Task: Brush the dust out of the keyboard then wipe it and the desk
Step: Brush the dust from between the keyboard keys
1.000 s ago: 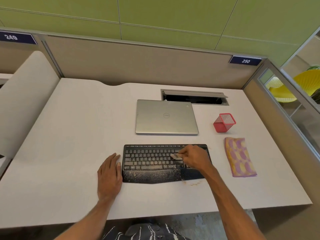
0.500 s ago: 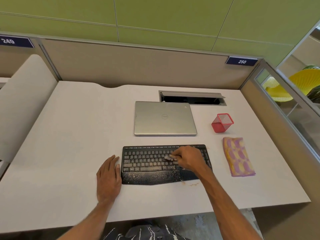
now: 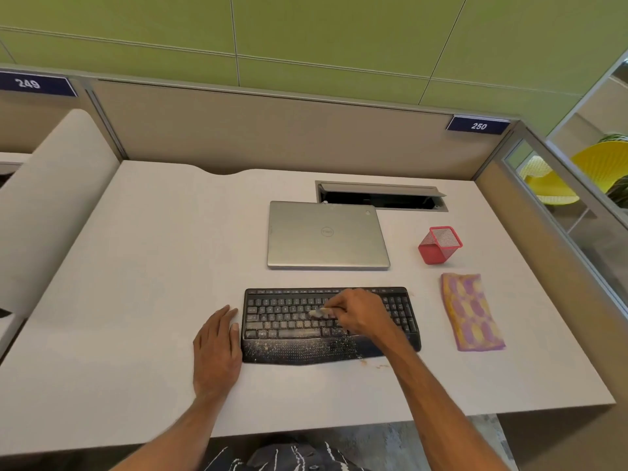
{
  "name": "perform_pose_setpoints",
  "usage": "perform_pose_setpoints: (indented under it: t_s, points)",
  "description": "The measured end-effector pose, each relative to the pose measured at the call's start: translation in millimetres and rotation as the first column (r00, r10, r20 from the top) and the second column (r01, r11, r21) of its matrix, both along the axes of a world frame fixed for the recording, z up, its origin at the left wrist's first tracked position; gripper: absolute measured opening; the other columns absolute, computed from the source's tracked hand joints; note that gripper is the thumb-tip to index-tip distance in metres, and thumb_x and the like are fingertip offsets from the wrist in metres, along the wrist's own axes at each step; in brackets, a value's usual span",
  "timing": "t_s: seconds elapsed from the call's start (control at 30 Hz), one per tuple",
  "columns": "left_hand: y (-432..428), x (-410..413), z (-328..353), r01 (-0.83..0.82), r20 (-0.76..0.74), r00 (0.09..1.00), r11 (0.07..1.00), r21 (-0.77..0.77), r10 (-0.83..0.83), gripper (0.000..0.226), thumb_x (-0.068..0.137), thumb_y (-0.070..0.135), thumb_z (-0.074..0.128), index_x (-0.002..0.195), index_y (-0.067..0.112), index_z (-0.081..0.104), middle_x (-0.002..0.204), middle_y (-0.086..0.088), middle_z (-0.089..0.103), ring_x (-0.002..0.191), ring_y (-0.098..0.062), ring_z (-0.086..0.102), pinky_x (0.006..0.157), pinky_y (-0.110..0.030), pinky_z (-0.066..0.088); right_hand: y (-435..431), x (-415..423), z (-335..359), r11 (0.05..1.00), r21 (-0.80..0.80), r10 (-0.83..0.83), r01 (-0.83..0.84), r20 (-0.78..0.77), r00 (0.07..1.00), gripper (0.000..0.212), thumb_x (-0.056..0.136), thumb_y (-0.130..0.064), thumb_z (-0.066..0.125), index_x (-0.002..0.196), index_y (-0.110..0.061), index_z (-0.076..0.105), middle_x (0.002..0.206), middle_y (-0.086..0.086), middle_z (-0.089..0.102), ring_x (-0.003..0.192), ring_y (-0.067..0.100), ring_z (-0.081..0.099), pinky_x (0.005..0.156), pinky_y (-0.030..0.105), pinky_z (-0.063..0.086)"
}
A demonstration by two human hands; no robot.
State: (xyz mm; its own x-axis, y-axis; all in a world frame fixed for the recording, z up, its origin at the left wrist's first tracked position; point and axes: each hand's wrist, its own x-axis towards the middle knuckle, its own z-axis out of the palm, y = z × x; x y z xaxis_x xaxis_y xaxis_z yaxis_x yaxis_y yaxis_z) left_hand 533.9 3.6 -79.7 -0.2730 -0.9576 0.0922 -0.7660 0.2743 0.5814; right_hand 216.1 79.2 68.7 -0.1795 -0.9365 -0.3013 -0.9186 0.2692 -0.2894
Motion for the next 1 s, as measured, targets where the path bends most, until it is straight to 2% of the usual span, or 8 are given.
perform_pose_setpoints:
  t_s: [0.17, 0.3, 0.43, 0.57, 0.67, 0.77, 0.9, 1.0]
  points:
    - [-1, 1, -2, 0.004, -0.006, 1.000, 1.000, 0.000, -0.004, 0.050, 0.117, 0.045, 0.024, 0.154, 0.031, 0.054, 0.162, 0.011, 0.049, 0.153, -0.014, 0.042, 0.127, -0.043, 0.034, 4, -6, 1, 0.983, -0.056, -0.178, 0.177, -0.015, 0.984, 0.021, 0.102, -0.035, 0.062, 0.113, -0.028, 0.078, 0.079, -0.014, 0.074, 0.063, 0.006, 0.067, 0.056, 0.020, 0.047]
    - [-2, 2, -4, 0.007, -0.012, 1.000, 1.000, -0.001, -0.007, 0.050, 0.117, 0.045, 0.023, 0.154, 0.030, 0.054, 0.163, 0.010, 0.049, 0.153, -0.014, 0.042, 0.128, -0.044, 0.034, 7, 3, -12, 0.981, -0.007, -0.196, 0.196, -0.033, 0.980, 0.019, 0.100, -0.030, 0.062, 0.105, -0.026, 0.079, 0.073, -0.017, 0.069, 0.055, 0.002, 0.058, 0.053, 0.017, 0.042]
    - [-2, 2, -4, 0.002, -0.014, 1.000, 1.000, 0.000, -0.002, 0.051, 0.117, 0.046, 0.023, 0.154, 0.030, 0.055, 0.162, 0.009, 0.050, 0.153, -0.015, 0.042, 0.128, -0.044, 0.034, 9, 3, -14, 0.977, 0.041, -0.207, 0.208, -0.029, 0.978, 0.017, 0.096, -0.029, 0.064, 0.098, -0.023, 0.080, 0.071, -0.013, 0.071, 0.053, 0.003, 0.059, 0.053, 0.018, 0.044]
    - [-1, 2, -3, 0.006, -0.006, 1.000, 1.000, -0.001, -0.006, 0.050, 0.117, 0.045, 0.023, 0.154, 0.030, 0.054, 0.163, 0.009, 0.049, 0.153, -0.015, 0.043, 0.127, -0.045, 0.035, 10, 1, -8, 0.945, -0.069, -0.318, 0.319, 0.015, 0.948, 0.017, 0.102, -0.031, 0.062, 0.104, -0.026, 0.079, 0.068, -0.015, 0.068, 0.049, 0.002, 0.054, 0.050, 0.019, 0.042]
    - [0, 1, -3, 0.005, -0.008, 1.000, 1.000, -0.009, -0.005, 0.049, 0.117, 0.044, 0.025, 0.153, 0.029, 0.054, 0.162, 0.009, 0.049, 0.152, -0.015, 0.043, 0.127, -0.045, 0.035, 12, 3, -16, 0.962, 0.005, -0.274, 0.274, 0.011, 0.962, 0.019, 0.101, -0.030, 0.063, 0.103, -0.024, 0.080, 0.074, -0.016, 0.070, 0.052, 0.001, 0.056, 0.051, 0.017, 0.042]
    - [-1, 1, -3, -0.002, -0.011, 1.000, 1.000, -0.007, 0.002, 0.049, 0.117, 0.043, 0.025, 0.153, 0.030, 0.055, 0.162, 0.010, 0.050, 0.152, -0.016, 0.043, 0.126, -0.045, 0.035, 12, 3, -15, 0.970, 0.092, -0.232, 0.224, 0.086, 0.969, 0.018, 0.100, -0.030, 0.065, 0.107, -0.025, 0.080, 0.086, -0.015, 0.076, 0.050, 0.003, 0.050, 0.050, 0.017, 0.040]
    - [0, 0, -3, -0.001, -0.004, 1.000, 1.000, -0.007, 0.001, 0.049, 0.117, 0.043, 0.026, 0.154, 0.029, 0.055, 0.162, 0.009, 0.051, 0.152, -0.016, 0.043, 0.126, -0.045, 0.036, 14, -3, -11, 0.951, -0.017, -0.307, 0.309, 0.076, 0.949, 0.020, 0.103, -0.034, 0.063, 0.113, -0.027, 0.078, 0.082, -0.013, 0.072, 0.053, 0.003, 0.053, 0.052, 0.020, 0.042]
    - [0, 0, -3, -0.003, -0.008, 1.000, 1.000, -0.003, 0.003, 0.050, 0.117, 0.044, 0.025, 0.154, 0.029, 0.055, 0.163, 0.009, 0.050, 0.153, -0.016, 0.043, 0.126, -0.046, 0.036, 13, -3, -14, 0.971, 0.046, -0.238, 0.236, 0.042, 0.970, 0.021, 0.103, -0.036, 0.063, 0.112, -0.027, 0.078, 0.082, -0.014, 0.074, 0.052, 0.002, 0.051, 0.051, 0.020, 0.041]
